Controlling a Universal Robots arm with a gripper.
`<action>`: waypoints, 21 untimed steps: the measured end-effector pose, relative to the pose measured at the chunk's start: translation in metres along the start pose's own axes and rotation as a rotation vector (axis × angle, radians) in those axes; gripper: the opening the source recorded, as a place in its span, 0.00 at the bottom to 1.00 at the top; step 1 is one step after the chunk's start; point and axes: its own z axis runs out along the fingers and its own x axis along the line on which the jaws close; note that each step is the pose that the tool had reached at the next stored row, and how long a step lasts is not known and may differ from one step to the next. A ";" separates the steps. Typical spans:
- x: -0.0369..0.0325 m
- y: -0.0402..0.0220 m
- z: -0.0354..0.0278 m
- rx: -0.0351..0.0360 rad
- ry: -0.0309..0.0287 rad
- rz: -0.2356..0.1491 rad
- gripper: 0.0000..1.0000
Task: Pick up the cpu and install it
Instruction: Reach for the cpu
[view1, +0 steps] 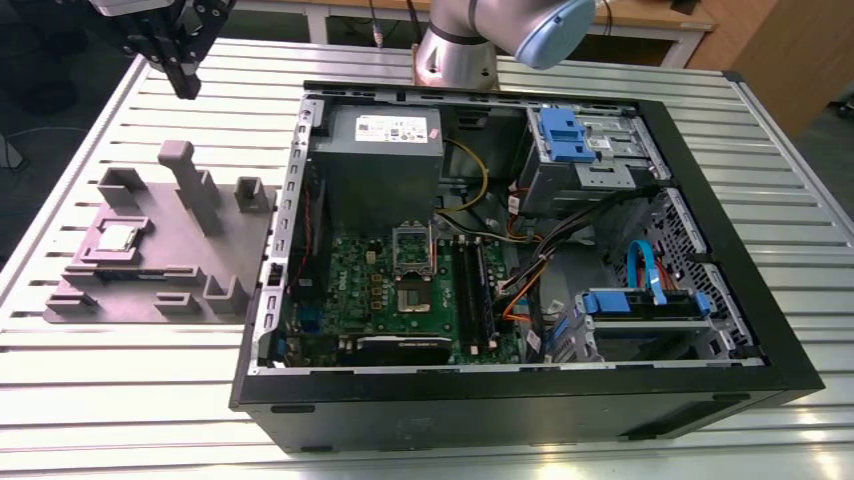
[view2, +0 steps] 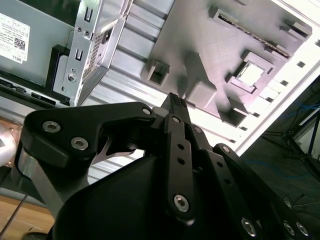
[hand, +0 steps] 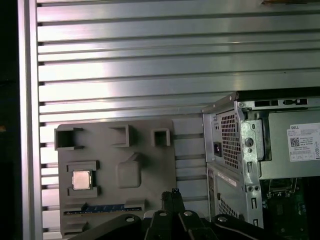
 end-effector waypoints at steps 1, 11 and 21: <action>0.0004 0.0000 0.0000 0.0000 0.0001 0.000 0.10; 0.0047 -0.0003 0.0000 0.0000 0.0000 0.000 0.10; 0.0089 -0.0007 -0.0001 0.0000 0.0000 0.000 0.10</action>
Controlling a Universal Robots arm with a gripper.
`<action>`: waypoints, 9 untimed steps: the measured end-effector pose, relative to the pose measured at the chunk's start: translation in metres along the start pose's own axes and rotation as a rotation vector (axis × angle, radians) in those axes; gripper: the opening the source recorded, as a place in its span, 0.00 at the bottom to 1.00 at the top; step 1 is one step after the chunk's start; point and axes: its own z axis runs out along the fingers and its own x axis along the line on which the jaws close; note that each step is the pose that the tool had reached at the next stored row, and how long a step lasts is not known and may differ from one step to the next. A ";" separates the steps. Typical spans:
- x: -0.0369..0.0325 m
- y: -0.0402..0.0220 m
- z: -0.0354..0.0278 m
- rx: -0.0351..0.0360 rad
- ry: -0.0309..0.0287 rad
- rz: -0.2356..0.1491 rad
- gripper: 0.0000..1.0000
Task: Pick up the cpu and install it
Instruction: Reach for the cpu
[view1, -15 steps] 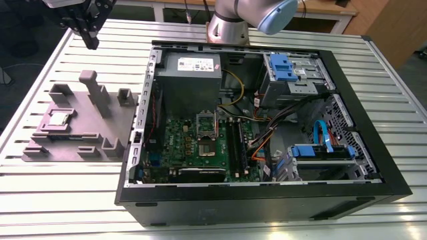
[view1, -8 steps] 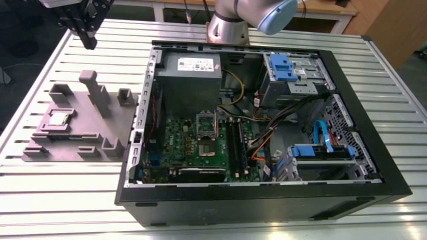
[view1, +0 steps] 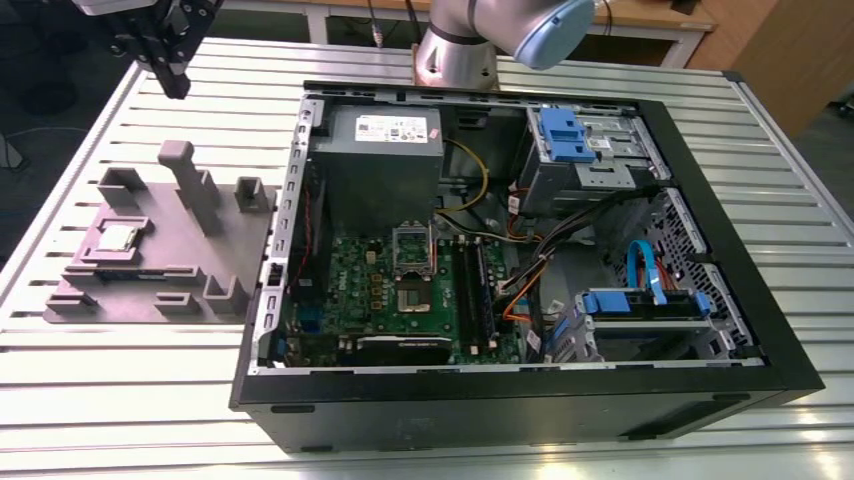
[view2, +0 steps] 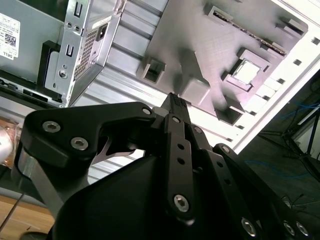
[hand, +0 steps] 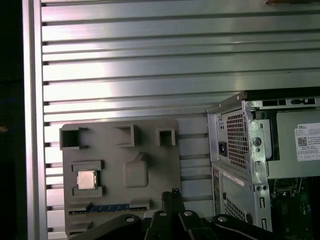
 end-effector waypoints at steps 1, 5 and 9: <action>0.0005 0.0000 0.0000 0.0000 0.0001 0.000 0.10; 0.0029 -0.0002 -0.0001 0.0001 0.0001 0.000 0.10; 0.0054 -0.0004 -0.0001 0.0000 0.0001 0.000 0.10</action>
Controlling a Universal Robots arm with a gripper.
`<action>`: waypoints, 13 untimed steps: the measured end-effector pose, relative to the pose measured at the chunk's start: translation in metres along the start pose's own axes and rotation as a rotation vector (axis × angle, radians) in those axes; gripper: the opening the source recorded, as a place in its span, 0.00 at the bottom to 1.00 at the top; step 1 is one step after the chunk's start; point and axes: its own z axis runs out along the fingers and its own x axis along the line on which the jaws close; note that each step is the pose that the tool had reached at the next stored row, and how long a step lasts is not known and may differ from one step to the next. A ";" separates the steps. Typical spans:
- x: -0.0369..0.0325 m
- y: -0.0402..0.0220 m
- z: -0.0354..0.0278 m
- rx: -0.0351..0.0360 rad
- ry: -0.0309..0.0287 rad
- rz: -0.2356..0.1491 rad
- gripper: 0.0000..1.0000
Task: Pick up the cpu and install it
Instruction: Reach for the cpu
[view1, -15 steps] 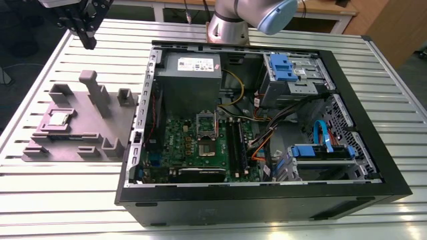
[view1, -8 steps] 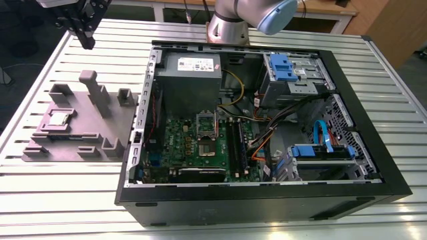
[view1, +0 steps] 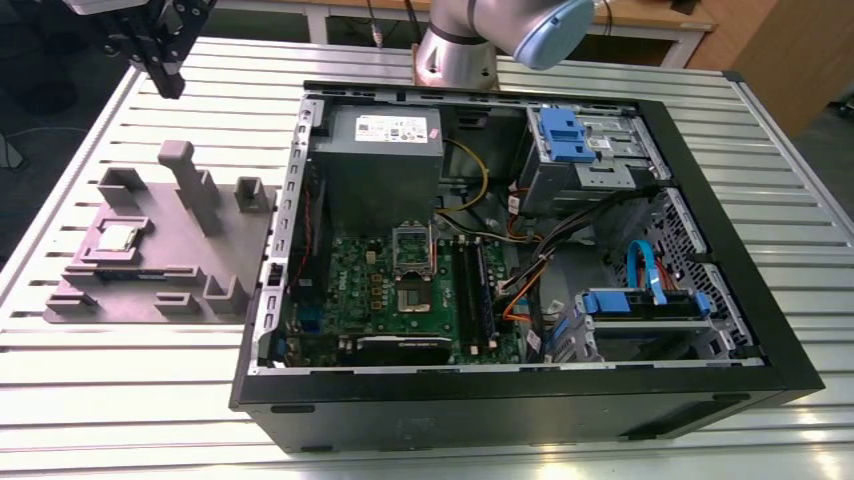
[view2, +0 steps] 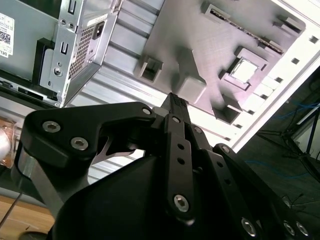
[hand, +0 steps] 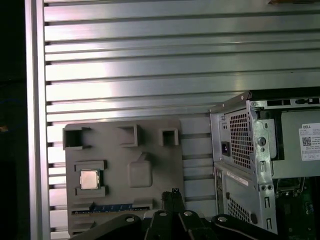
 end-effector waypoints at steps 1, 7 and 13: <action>0.0007 0.0000 0.0000 0.0000 0.0000 0.000 0.10; 0.0052 -0.0004 0.0000 0.0000 -0.0001 0.000 0.10; 0.0096 -0.0008 0.0000 0.0000 -0.0001 0.000 0.10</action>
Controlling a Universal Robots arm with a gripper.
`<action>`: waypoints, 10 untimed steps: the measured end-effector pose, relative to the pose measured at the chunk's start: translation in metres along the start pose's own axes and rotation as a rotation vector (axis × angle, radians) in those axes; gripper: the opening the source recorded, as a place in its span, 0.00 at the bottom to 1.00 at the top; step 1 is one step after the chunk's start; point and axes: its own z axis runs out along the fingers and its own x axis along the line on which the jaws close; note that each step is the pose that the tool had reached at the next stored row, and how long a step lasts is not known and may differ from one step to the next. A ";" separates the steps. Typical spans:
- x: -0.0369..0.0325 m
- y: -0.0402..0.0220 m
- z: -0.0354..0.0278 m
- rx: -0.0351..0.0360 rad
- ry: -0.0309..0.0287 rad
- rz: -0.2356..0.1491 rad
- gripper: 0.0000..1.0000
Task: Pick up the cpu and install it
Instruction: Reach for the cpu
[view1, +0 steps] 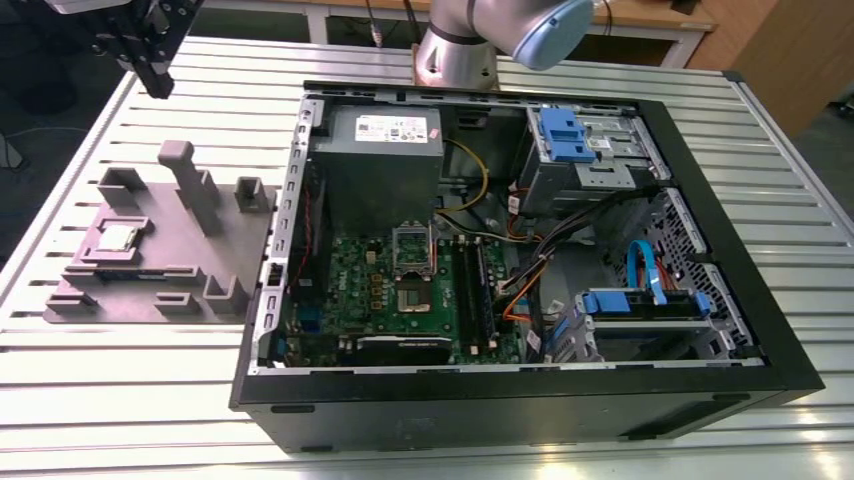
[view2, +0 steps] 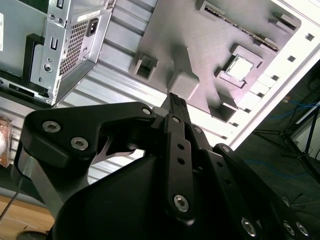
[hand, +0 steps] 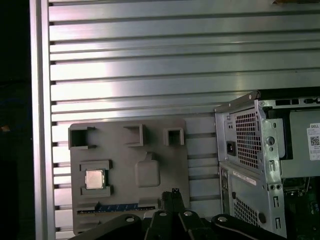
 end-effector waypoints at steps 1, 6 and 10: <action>0.0007 0.0000 0.0000 0.0001 0.0001 0.000 0.10; 0.0039 -0.0003 0.0001 0.0000 0.0000 0.000 0.10; 0.0069 -0.0005 0.0000 0.0001 0.0001 0.000 0.10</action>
